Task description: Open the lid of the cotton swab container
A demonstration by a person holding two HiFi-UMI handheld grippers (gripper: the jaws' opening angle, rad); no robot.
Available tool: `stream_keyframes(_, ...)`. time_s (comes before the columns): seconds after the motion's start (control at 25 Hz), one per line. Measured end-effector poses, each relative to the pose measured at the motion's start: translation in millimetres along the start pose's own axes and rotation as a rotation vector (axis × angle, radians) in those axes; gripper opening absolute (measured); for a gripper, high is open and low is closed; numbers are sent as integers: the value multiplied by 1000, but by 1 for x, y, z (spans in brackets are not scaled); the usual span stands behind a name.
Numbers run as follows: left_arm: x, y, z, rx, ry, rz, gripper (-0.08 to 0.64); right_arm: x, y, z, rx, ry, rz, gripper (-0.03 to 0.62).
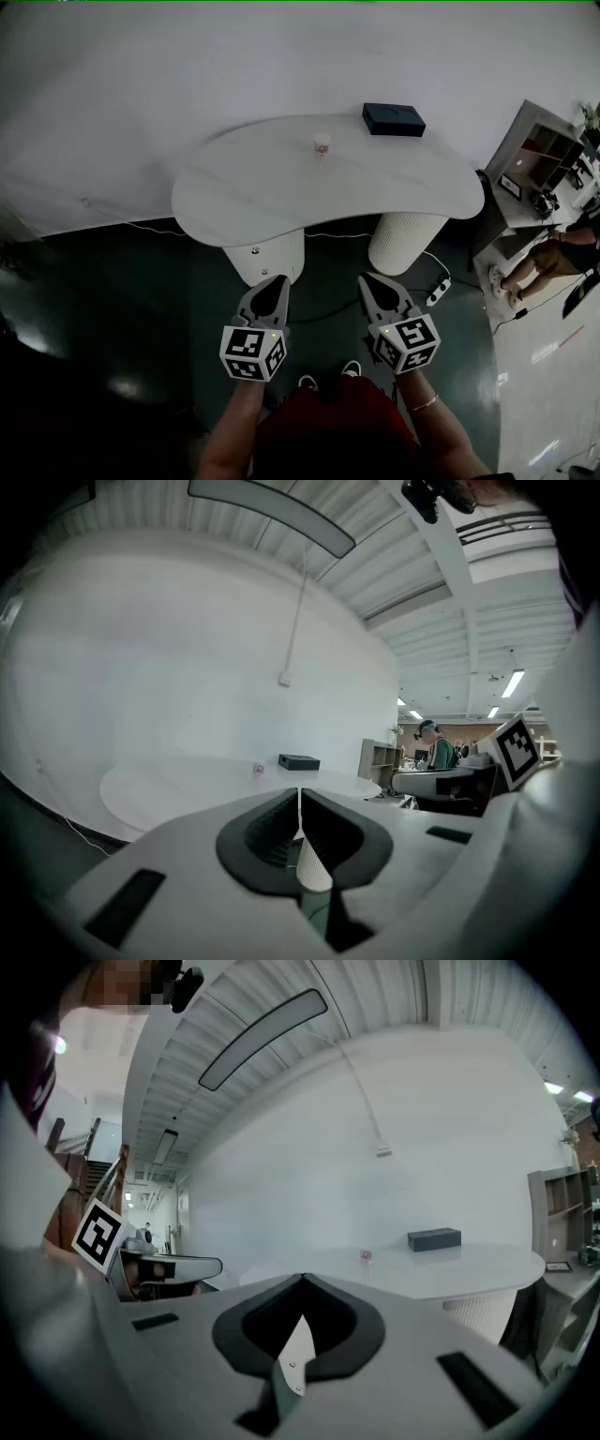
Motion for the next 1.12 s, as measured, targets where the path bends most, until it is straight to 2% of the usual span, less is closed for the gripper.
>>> stream_keyframes(0.24,3,-5,13,-4,1,1,34,-11,-6,6,-5,0,19,15)
stream_keyframes(0.52,20,-3,51,20,4,2,34,-36,6,48,4,34,12,17)
stream_keyframes(0.88,39,3,118,58,20,23,35,-87,25,101,25,36,20,17)
stream_keyframes(1.12,44,8,153,82,35,-2,35,-116,35,125,69,61,22,18)
Point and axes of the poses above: the fingertips, and each gripper's own axes: z forward along the fingers, x to its left, y out of its top, the point moved 9 cm from there along -z, backward along the fingers, and after that the axes turned 11 degrees about z, right-handed, at the moved point
